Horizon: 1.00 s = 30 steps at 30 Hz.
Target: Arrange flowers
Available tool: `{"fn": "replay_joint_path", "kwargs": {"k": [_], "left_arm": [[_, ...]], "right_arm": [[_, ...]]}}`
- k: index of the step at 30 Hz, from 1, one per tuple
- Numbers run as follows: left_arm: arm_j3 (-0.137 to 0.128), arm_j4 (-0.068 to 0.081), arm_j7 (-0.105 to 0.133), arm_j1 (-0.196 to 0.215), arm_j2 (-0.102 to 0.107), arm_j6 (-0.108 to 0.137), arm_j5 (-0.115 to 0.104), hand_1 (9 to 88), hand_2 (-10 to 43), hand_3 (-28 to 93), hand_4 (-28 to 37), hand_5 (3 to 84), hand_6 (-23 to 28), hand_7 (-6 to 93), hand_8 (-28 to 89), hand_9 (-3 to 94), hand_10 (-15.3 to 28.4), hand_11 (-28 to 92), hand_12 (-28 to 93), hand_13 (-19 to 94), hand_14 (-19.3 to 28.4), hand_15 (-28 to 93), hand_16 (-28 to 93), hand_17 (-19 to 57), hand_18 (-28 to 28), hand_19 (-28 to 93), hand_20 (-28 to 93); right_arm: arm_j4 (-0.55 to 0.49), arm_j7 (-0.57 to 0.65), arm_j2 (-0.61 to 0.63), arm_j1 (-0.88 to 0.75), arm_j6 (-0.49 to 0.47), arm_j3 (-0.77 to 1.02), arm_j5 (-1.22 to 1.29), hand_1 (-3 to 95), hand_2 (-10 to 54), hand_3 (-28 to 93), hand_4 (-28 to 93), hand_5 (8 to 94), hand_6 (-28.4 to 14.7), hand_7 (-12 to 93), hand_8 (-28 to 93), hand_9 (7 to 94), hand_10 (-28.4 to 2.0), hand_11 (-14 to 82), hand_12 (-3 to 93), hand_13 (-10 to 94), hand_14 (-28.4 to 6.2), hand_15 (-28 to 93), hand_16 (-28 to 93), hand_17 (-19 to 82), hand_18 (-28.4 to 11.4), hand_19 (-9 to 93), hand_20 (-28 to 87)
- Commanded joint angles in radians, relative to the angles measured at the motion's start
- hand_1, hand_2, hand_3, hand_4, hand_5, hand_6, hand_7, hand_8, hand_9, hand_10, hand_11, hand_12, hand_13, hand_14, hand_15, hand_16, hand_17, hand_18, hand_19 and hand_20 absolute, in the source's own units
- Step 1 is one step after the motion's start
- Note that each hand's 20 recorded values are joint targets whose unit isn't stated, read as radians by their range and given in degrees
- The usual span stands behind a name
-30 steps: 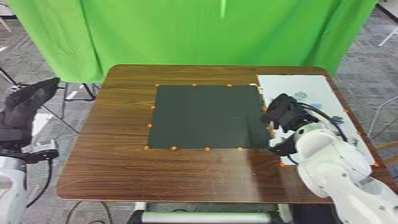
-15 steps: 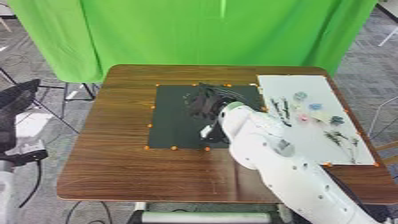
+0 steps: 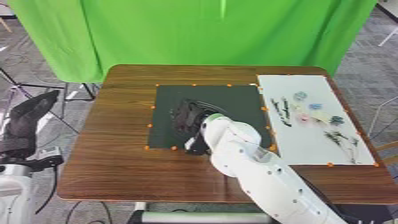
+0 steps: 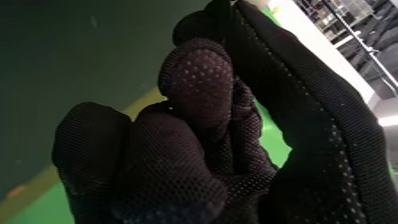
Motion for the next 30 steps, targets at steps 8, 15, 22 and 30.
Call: {"fn": "replay_joint_path", "kwargs": {"k": [8, 15, 22, 30], "left_arm": [[0.017, -0.006, -0.004, 0.010, -0.018, -0.014, -0.019, 20.2, 4.0, 63, -28.3, 40.1, 2.9, 14.1, -8, 35.0, 12.4, 14, 7, 27, 14.4, 6, -1, 3.2, 7.1, 2, 11], [0.019, -0.009, -0.005, 0.008, -0.018, -0.015, -0.025, 20.1, 3.9, 63, -28.3, 40.2, 3.0, 14.1, -9, 35.0, 12.4, 13, 7, 26, 14.5, 6, -1, 3.1, 7.2, 2, 11], [0.019, -0.009, -0.011, 0.003, -0.018, -0.025, -0.022, 20.3, 3.9, 62, -28.3, 40.3, 3.0, 14.1, -8, 34.9, 12.3, 13, 7, 26, 14.5, 6, -1, 3.1, 7.2, 2, 11], [0.017, -0.007, -0.011, -0.002, -0.020, -0.034, -0.024, 20.1, 3.8, 63, -28.3, 40.3, 3.0, 14.2, -8, 34.8, 12.4, 13, 7, 26, 14.4, 6, -1, 3.0, 7.2, 2, 11]], "right_arm": [[0.071, 0.040, -0.059, -0.010, -0.011, -0.030, 0.024, 57.5, -9.5, 56, 0, 76.0, -2.7, 39, 24, 90.5, -9.8, 46.7, 30.6, 94, 0.7, 69, 19, 74, -9.2, 93, 48], [0.096, 0.048, -0.073, -0.002, 0.003, -0.025, 0.027, 58.0, -9.5, 56, -1, 77.0, -2.8, 39, 22, 91.4, -9.8, 45.7, 30.0, 94, 0.1, 69, 19, 74, -9.5, 93, 47], [0.120, 0.042, -0.082, -0.008, 0.075, -0.025, 0.007, 57.9, -9.5, 56, -2, 77.5, -3.0, 38, 22, 92.0, -9.8, 45.2, 29.8, 94, 0.0, 69, 18, 74, -9.6, 93, 47], [0.121, 0.031, -0.081, -0.017, 0.076, -0.018, 0.034, 56.2, -9.5, 58, -1, 77.5, -3.1, 39, 22, 92.0, -9.6, 45.3, 29.6, 94, 0.1, 69, 18, 74, -9.4, 93, 46]]}}
